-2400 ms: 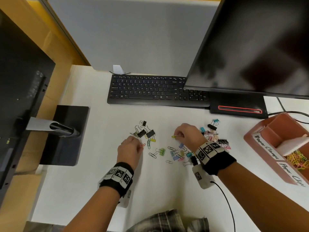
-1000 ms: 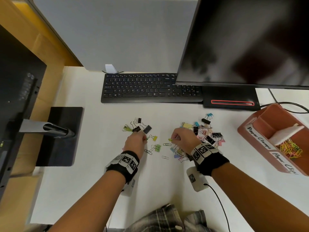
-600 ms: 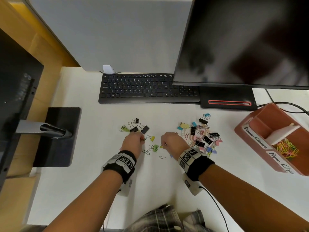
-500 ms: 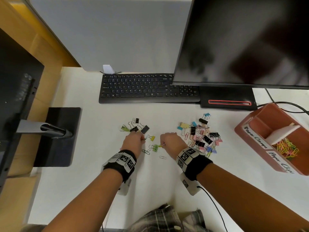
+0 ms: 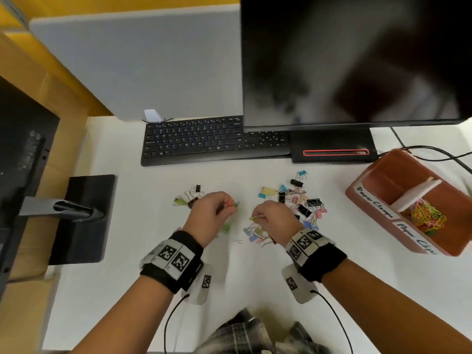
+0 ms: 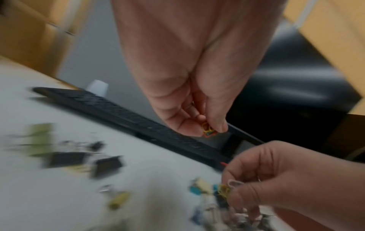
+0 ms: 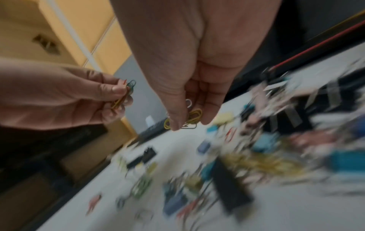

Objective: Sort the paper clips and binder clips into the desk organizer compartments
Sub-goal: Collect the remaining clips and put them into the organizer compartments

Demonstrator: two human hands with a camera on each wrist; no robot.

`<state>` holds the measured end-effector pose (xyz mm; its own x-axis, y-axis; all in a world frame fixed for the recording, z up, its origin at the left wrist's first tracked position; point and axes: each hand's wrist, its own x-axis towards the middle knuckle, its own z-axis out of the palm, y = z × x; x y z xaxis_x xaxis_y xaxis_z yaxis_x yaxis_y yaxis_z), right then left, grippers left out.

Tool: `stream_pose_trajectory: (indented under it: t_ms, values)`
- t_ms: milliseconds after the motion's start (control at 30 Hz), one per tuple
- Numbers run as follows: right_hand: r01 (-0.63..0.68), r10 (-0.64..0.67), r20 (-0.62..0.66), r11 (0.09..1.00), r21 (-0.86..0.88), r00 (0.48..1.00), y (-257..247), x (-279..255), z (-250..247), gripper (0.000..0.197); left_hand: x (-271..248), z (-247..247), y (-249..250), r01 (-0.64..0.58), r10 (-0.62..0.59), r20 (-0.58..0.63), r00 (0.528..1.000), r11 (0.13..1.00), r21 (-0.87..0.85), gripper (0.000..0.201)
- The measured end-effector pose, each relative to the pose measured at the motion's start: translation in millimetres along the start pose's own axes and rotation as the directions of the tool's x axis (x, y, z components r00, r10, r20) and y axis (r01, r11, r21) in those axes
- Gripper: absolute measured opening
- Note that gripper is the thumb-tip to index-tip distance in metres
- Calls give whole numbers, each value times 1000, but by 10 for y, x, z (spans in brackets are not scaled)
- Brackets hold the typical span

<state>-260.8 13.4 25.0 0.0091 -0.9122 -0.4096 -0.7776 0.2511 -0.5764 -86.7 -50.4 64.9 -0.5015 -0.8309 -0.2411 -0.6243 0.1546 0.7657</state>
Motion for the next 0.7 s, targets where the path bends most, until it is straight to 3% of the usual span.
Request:
stream_pose_trajectory:
  t_ms: [100,200,300,434,500,600,700]
  values:
    - [7,15,-250,996,86,968,329,-448,-455,9,116,380,582,-116,120,111,987,992,-42,5]
    - [-86,117,-466,992,87,877,803,-972,-927,8,275,911,1250,-221,239,211,948,970,-106,5]
    - [-255,279,-572,959,124,771,1272,-1472,-1304,16,473,1533,1892,-349,368,267,891,930,-115,10]
    - [-406,450,-604,887,219,658,1764,-1799,-1574,15,626,2323,2428,-313,336,357,871,942,-123,17]
    - [-455,518,-529,852,258,672,1941,-1793,-1614,17,674,2586,2503,-288,289,400,870,955,-63,31]
    - [-469,544,-368,838,278,754,2092,-1747,-1570,32,711,2718,2523,-267,254,449,857,963,-35,51]
    - [-404,439,-466,897,180,768,2081,-1728,-1484,35,696,2519,2515,-342,336,424,841,937,-66,36]
